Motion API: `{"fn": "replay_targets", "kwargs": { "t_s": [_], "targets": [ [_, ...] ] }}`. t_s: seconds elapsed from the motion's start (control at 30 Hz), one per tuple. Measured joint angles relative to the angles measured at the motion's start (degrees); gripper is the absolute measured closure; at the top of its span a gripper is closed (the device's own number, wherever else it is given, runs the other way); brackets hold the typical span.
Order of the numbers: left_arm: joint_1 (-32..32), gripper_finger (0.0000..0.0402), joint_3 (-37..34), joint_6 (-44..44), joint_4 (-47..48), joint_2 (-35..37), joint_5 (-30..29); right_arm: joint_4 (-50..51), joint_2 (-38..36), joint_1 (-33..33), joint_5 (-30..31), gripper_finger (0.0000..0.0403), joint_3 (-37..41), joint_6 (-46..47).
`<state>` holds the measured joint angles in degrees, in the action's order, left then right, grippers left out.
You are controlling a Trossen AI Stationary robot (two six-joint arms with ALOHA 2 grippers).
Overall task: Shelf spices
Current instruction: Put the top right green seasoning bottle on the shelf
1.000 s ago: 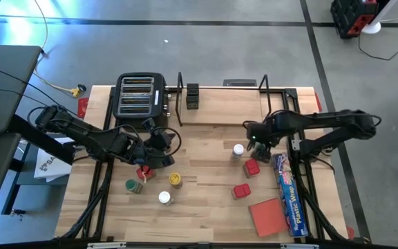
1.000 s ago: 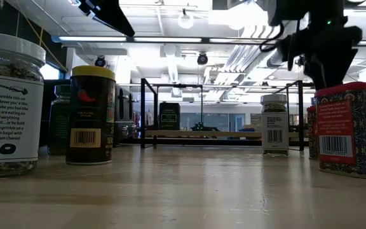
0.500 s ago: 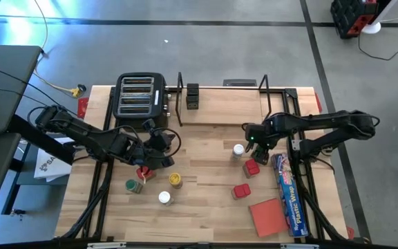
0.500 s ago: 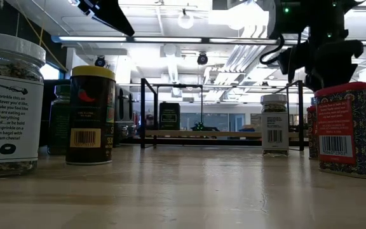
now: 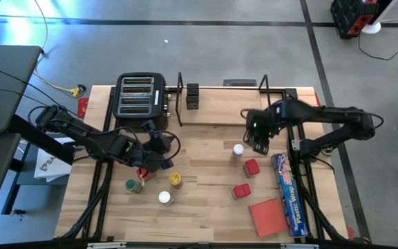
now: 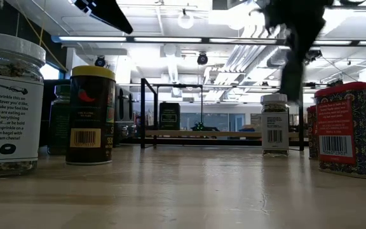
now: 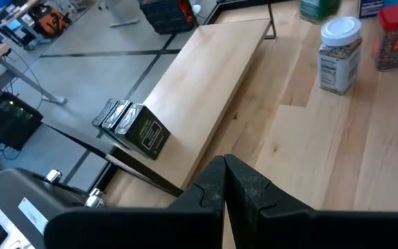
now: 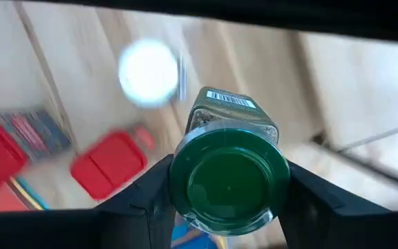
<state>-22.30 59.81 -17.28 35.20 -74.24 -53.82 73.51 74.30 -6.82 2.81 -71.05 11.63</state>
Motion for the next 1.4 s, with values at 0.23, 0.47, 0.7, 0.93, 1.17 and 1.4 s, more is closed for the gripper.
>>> {"fn": "replay_targets", "kwargs": {
  "t_s": [0.23,0.47,0.7,0.93,1.17,1.4],
  "targets": [
    [-2.0,0.0401,0.0,-0.1,-0.1,0.0,-0.8,1.1,5.6,-6.3,0.0,0.0216,-13.9,-8.0],
    [-2.6,0.0401,0.0,-0.5,-0.4,0.0,-1.8,5.8,20.9,-14.6,-0.8,0.0216,-27.7,-7.6],
    [-2.6,0.0401,0.0,-0.6,-0.4,0.0,-4.3,4.5,34.9,-23.8,-9.2,0.0216,-39.1,-2.3],
    [-2.6,0.0401,0.0,-0.6,-0.3,0.0,-5.6,2.2,47.1,-27.4,-12.1,0.0216,-51.6,5.9],
    [-2.6,0.0401,0.0,-0.6,-0.3,0.0,-7.5,0.0,55.7,-28.3,-13.9,0.0216,-61.7,14.9],
    [-2.6,0.0401,0.0,-1.1,-0.3,0.0,-7.3,-0.3,55.9,-29.8,-11.3,0.0216,-60.1,16.7]
  ]
}}
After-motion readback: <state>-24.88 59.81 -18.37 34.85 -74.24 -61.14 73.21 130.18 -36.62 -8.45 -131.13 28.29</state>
